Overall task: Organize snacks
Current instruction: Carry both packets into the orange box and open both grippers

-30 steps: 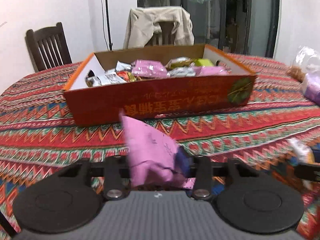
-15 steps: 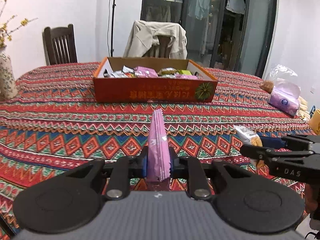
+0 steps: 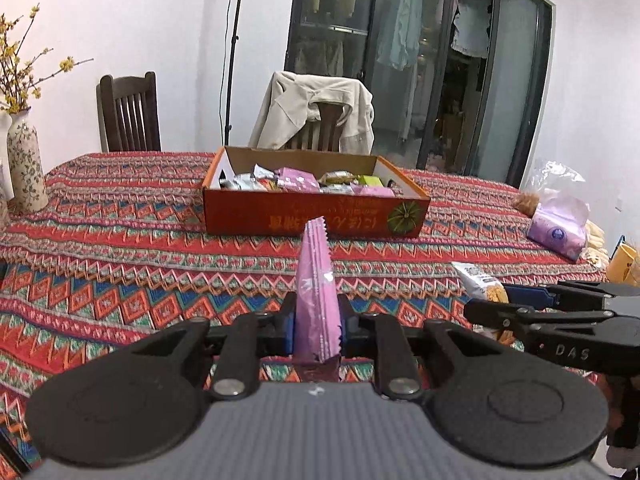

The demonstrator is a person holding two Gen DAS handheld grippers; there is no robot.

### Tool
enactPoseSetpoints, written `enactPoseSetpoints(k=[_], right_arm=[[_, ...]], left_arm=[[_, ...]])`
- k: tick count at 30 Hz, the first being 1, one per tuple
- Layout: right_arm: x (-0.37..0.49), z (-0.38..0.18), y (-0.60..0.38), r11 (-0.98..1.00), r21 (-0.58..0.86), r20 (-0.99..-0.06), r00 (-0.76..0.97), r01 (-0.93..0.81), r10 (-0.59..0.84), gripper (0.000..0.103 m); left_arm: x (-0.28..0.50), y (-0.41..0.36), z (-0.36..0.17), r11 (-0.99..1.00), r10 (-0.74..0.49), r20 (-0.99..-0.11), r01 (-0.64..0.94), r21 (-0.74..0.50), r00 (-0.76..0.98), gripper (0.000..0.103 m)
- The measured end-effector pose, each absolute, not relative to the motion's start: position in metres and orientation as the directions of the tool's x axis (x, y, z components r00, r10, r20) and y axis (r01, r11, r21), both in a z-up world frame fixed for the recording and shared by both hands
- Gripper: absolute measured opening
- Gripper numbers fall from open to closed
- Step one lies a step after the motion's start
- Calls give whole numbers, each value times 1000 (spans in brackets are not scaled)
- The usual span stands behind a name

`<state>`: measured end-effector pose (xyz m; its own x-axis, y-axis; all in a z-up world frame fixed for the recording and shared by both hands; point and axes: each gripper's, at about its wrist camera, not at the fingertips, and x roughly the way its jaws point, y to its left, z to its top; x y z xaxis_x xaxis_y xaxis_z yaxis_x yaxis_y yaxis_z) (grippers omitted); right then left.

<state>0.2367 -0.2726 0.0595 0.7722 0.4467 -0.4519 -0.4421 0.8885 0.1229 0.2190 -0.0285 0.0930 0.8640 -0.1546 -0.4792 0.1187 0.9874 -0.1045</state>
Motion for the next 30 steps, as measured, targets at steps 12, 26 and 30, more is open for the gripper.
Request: enactPoseSetpoints(k=[12, 26, 30], right_arm=[[322, 139, -272, 884, 43, -321, 831, -466, 454, 41], [575, 128, -200, 907, 55, -548, 747, -417, 376, 41], [610, 92, -173, 916, -11, -619, 722, -402, 309, 41]], left_arm=[[318, -4, 186, 970, -243, -334, 231, -76, 911, 20], [573, 1, 152, 969, -242, -510, 183, -165, 825, 20], [615, 8, 119, 970, -231, -569, 142, -196, 789, 20]])
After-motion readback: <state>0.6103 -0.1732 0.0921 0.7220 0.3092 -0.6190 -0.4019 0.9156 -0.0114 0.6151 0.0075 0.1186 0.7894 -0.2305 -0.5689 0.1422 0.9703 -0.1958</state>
